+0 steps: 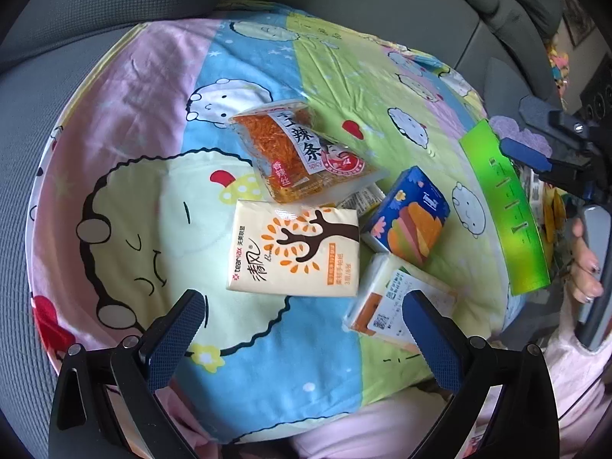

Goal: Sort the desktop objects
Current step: 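Move the right tool to the white Breeze tissue pack and close on it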

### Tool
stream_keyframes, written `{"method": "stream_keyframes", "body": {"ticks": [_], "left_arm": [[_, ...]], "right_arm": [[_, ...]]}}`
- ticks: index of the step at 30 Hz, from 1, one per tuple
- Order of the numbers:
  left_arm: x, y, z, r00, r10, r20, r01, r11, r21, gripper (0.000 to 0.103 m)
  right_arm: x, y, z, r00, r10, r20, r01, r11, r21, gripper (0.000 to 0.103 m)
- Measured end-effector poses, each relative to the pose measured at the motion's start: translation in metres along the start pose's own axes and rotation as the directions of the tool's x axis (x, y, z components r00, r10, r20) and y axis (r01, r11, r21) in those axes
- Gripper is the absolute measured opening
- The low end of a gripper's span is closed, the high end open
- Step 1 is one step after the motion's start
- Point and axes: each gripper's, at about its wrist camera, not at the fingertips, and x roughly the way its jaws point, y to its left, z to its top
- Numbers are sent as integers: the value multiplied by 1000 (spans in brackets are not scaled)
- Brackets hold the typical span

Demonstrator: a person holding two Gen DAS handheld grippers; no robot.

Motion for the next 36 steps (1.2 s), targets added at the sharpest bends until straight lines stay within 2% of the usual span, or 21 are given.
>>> {"method": "stream_keyframes", "body": {"ticks": [3, 4, 6, 8, 10, 12, 13, 16, 21, 27, 31, 33, 36], "left_arm": [[-2, 0, -2, 1000, -5, 4, 5, 1000, 3, 103], [-2, 1, -2, 1000, -10, 2, 10, 1000, -4, 103], [-2, 2, -3, 999, -34, 0, 34, 999, -14, 103], [-2, 3, -3, 998, -61, 9, 61, 998, -25, 103], [-2, 4, -2, 997, -76, 17, 77, 997, -29, 103], [-1, 6, -1, 996, -88, 21, 89, 996, -26, 102], [0, 7, 0, 996, -87, 24, 88, 996, -28, 98], [3, 11, 1, 995, -94, 22, 94, 995, -36, 93], [11, 16, 7, 996, -86, 8, 86, 996, -34, 93], [25, 19, 12, 993, -113, -20, 112, 993, -41, 93], [27, 16, 11, 995, -101, -13, 101, 995, -23, 93], [28, 15, 11, 995, -100, -13, 100, 995, -25, 93], [27, 13, 9, 998, -66, -8, 66, 998, -5, 88]], "right_arm": [[10, 21, -6, 989, 126, -77, -126, 992, 0, 92], [15, 26, -10, 984, 143, -103, -144, 990, 1, 85], [26, 34, -16, 976, 152, -159, -153, 988, 4, 77], [39, 40, -23, 967, 144, -209, -147, 989, -1, 63], [52, 44, -30, 954, 150, -260, -154, 988, 6, 54], [64, 46, -35, 938, 159, -309, -159, 987, 23, 49], [68, 47, -36, 931, 165, -326, -165, 986, 29, 46], [79, 52, -38, 923, 159, -349, -159, 987, 30, 44], [98, 55, -39, 907, 164, -387, -153, 986, 58, 44], [112, 58, -43, 891, 151, -428, -137, 989, 63, 44], [122, 60, -44, 886, 138, -443, -124, 990, 59, 43], [125, 61, -46, 883, 136, -449, -126, 991, 52, 40], [129, 62, -48, 884, 121, -452, -114, 993, 45, 37]]}}
